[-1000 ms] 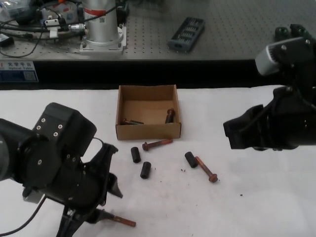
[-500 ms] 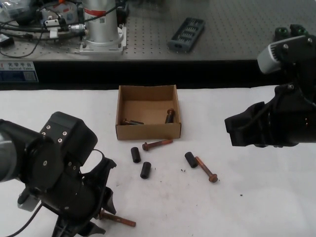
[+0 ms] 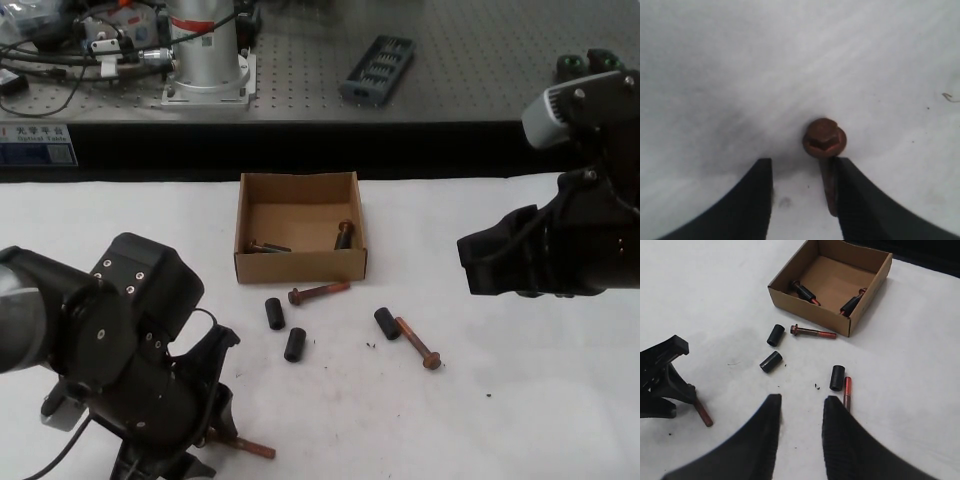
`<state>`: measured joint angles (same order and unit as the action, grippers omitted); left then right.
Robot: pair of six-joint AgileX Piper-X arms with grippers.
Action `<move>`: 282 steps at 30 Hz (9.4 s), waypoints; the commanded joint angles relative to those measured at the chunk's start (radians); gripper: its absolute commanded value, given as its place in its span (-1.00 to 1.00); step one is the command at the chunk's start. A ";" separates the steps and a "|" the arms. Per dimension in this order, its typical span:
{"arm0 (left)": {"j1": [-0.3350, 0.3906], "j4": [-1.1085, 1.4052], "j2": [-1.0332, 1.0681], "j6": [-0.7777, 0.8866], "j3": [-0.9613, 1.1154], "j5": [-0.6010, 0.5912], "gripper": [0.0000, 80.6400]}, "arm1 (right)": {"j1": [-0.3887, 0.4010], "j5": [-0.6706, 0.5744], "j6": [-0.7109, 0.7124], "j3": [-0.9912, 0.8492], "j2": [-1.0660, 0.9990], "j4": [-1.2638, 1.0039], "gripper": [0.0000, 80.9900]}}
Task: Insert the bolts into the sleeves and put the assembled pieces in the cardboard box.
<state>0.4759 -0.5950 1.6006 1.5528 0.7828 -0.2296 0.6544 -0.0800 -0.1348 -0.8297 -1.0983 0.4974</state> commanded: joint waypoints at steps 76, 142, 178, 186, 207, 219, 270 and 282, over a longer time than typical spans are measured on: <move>-0.220 0.137 -0.606 -1.402 0.135 0.333 -0.98 | 0.105 0.001 -0.338 -0.666 -0.831 0.328 -0.11; -0.220 0.058 -0.810 -1.470 0.076 0.331 -0.98 | 0.146 0.011 -0.692 -0.889 -1.129 0.541 -0.85; -0.220 0.295 -0.756 -1.306 -0.050 0.122 -0.98 | 0.136 0.130 -0.044 -0.882 -1.046 0.655 -0.98; -0.220 0.639 -0.600 -1.245 -0.129 -0.055 -0.98 | 0.066 0.037 0.108 -0.726 -0.817 0.472 -0.98; -0.192 1.199 -0.069 -0.833 -0.075 -0.429 -0.98 | 0.003 -0.595 0.118 0.157 -0.372 -0.509 -0.98; -0.102 1.050 -0.019 -0.989 -0.026 -0.578 -0.98 | 0.003 -0.596 -0.004 0.230 -0.372 -0.701 -0.98; -0.102 0.813 -0.055 -1.166 -0.026 -0.777 -0.98 | 0.012 -0.584 0.000 0.232 -0.372 -0.751 -0.98; -0.102 0.813 -0.103 -1.164 -0.026 -0.777 -0.98 | 0.016 -0.597 -0.007 0.232 -0.372 -0.751 -0.98</move>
<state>0.3721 0.2059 1.5148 0.3894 0.7456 -1.0102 0.6640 -0.6847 -0.1236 -0.5934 -1.4786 -0.2214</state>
